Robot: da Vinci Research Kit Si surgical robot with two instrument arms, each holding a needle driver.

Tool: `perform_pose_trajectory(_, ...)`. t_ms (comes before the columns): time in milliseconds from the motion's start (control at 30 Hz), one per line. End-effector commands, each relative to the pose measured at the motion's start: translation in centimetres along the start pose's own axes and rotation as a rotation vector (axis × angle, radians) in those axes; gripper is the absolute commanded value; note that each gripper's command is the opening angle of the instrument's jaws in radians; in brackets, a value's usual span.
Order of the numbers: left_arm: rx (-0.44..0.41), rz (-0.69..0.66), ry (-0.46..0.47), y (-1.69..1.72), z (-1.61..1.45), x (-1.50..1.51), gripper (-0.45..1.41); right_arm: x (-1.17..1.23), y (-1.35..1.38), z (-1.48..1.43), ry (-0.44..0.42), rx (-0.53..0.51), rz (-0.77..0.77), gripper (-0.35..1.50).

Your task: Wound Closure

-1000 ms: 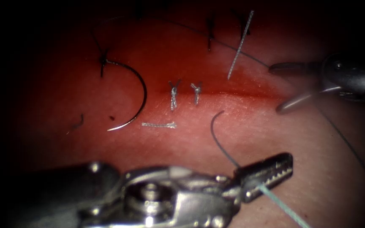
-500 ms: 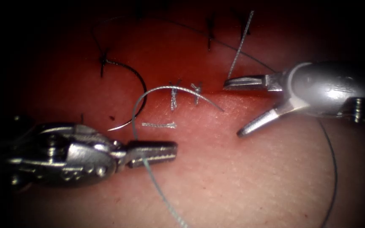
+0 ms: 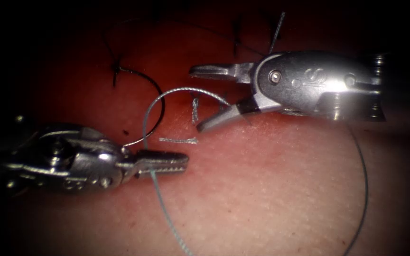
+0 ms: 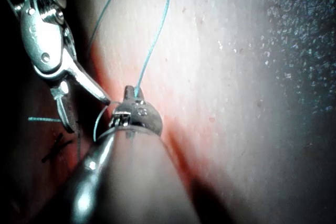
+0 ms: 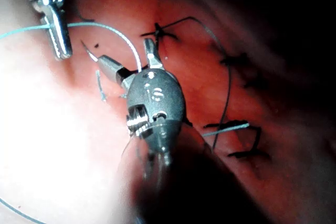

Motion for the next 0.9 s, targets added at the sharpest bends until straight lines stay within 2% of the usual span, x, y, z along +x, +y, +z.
perform_pose_trajectory(33, 0.002, 0.008, -0.004, -0.06, 0.05, 0.02, -0.45, 0.05, 0.03, 0.15, -0.020, 0.005, -0.006, 0.98)
perform_pose_trajectory(167, 0.027, 0.022, -0.005, -0.15, -0.02, 0.15, -0.45, 0.07, 0.01, 0.18, -0.038, 0.009, -0.007, 0.84)
perform_pose_trajectory(367, 0.039, 0.023, -0.004, -0.17, -0.03, 0.17, -0.45, 0.11, -0.08, 0.30, -0.090, 0.032, -0.036, 0.36)
perform_pose_trajectory(467, 0.039, 0.024, -0.006, -0.16, -0.01, 0.16, -0.45, 0.09, -0.12, 0.41, -0.117, 0.052, -0.056, -0.35)
perform_pose_trajectory(600, 0.040, 0.024, -0.008, -0.16, 0.01, 0.17, -0.45, 0.08, -0.13, 0.43, -0.127, 0.052, -0.075, -0.35)
perform_pose_trajectory(633, 0.040, 0.024, -0.008, -0.17, 0.01, 0.16, -0.30, 0.08, -0.13, 0.43, -0.132, 0.045, -0.081, -0.35)
perform_pose_trajectory(733, 0.043, 0.021, -0.010, -0.19, 0.03, 0.17, 0.93, 0.04, -0.08, 0.39, -0.182, 0.006, -0.082, -0.35)
perform_pose_trajectory(833, 0.095, 0.009, -0.020, -0.25, 0.07, 0.21, 1.21, -0.05, 0.02, 0.33, -0.214, -0.028, -0.078, -0.35)
perform_pose_trajectory(900, 0.129, 0.001, -0.040, -0.27, 0.10, 0.26, 1.30, -0.13, 0.10, 0.29, -0.225, -0.041, -0.071, -0.35)
